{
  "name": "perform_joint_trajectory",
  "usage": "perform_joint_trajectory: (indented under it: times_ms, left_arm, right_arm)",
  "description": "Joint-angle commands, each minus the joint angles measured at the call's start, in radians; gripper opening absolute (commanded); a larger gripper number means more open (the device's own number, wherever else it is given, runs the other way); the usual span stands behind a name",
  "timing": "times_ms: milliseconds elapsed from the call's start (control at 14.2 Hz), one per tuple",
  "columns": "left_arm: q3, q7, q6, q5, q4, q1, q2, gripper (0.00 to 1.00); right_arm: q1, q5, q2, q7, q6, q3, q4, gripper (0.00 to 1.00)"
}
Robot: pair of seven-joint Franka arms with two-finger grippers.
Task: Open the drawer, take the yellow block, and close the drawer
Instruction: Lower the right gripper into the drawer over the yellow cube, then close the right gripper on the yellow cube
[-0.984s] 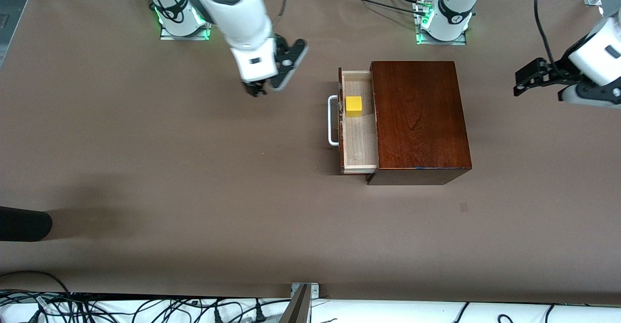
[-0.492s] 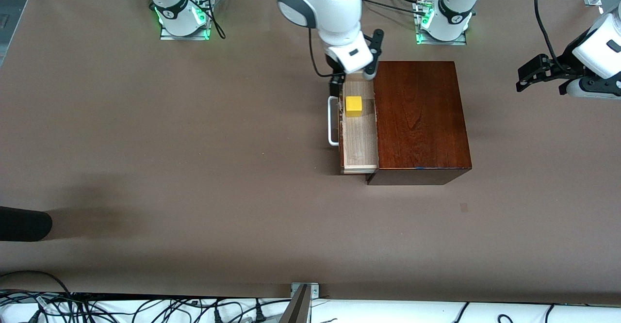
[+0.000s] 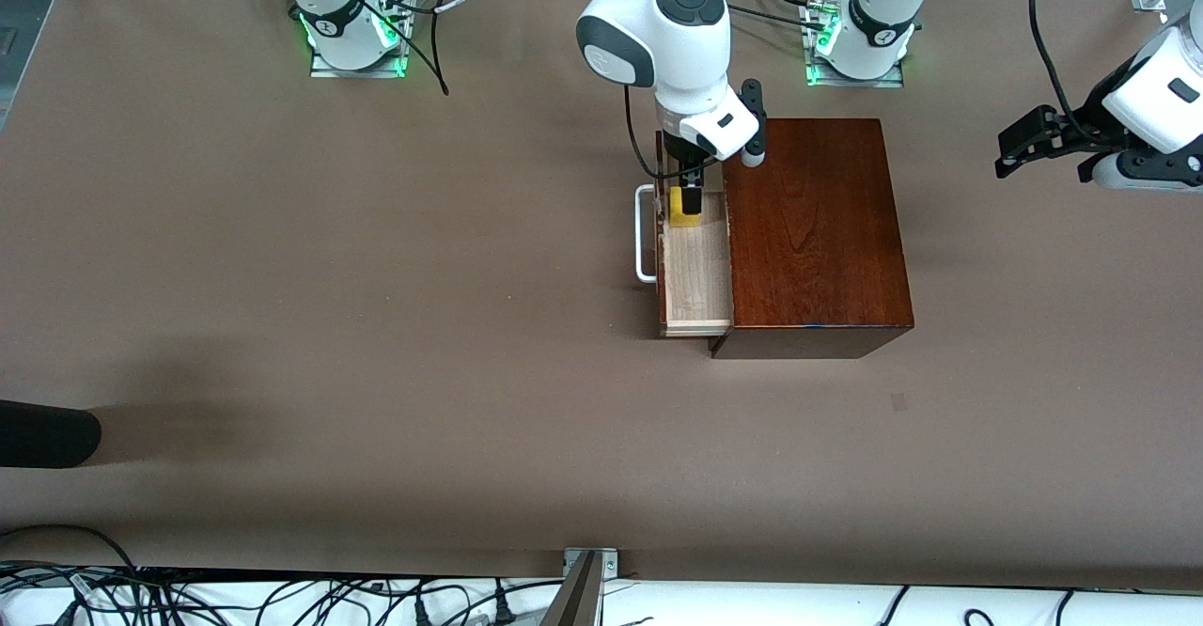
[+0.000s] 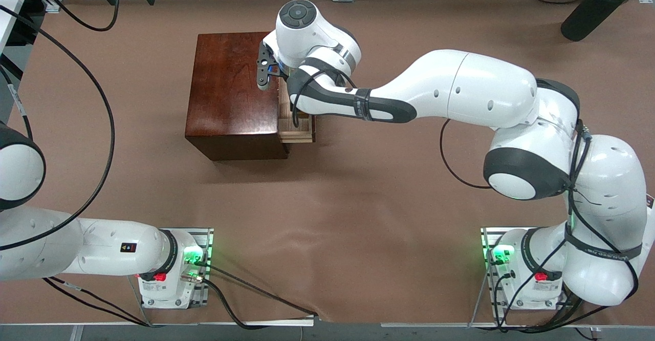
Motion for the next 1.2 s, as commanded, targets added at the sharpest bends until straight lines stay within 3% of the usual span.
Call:
perform_joint_trajectory:
  times_ms: [0,844,914,984,1125]
  left_arm:
    - [-0.001,0.0,-0.016,0.02,-0.002,-0.008,-0.014,1.0]
    - [0.0,0.002,-0.051,0.02,0.017,-0.001,-0.014,1.0]
    - [0.0,0.002,-0.051,0.02,0.017,-0.001,-0.014,1.0]
    - [0.0,0.002,-0.051,0.02,0.018,-0.003,-0.014,1.0]
    - [-0.001,0.002,-0.052,0.02,0.027,-0.004,-0.013,1.0]
  right_arm:
    - [0.012,-0.027,0.037,-0.022,-0.013,-0.009,0.046,1.0]
    - [0.01,-0.058,0.1,-0.042,-0.005,-0.014,0.041,1.0]
    - [0.012,-0.058,0.101,-0.038,-0.005,-0.014,0.041,0.95]
    - [0.012,-0.06,0.104,-0.034,-0.007,-0.014,0.043,0.79]
    - [0.016,-0.06,0.104,-0.029,-0.011,-0.014,0.043,0.27]
